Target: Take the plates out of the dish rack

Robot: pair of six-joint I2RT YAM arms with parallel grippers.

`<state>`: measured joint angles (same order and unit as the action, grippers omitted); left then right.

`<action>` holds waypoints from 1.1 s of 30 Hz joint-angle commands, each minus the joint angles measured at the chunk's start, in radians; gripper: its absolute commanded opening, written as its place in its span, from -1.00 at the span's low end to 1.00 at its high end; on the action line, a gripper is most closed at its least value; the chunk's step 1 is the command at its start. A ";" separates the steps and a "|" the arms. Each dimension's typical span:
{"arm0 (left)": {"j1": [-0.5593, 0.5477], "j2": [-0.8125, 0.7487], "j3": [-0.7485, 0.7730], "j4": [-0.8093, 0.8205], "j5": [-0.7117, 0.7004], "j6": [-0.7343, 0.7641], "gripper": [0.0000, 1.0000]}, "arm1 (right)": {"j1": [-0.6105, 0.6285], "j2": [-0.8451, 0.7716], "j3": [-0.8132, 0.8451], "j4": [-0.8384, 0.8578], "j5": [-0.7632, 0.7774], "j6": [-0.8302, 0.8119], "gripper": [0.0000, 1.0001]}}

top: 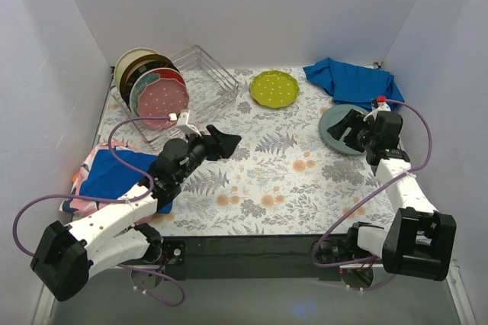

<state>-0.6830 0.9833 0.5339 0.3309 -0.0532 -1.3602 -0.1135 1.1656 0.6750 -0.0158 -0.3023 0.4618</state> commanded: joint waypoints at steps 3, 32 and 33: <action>-0.004 0.014 0.067 -0.033 -0.051 0.044 0.47 | 0.191 -0.073 -0.009 -0.010 -0.115 -0.132 0.56; 0.454 0.632 1.085 -0.936 -0.137 0.926 0.32 | 0.377 -0.228 -0.206 0.237 -0.186 -0.035 0.57; 0.473 0.609 1.075 -0.923 -0.123 0.938 0.32 | 0.377 -0.227 -0.206 0.238 -0.185 -0.034 0.57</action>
<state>-0.2569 1.6333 1.5936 -0.4877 -0.0216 -0.5934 0.2584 0.9543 0.4755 0.1688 -0.4782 0.4206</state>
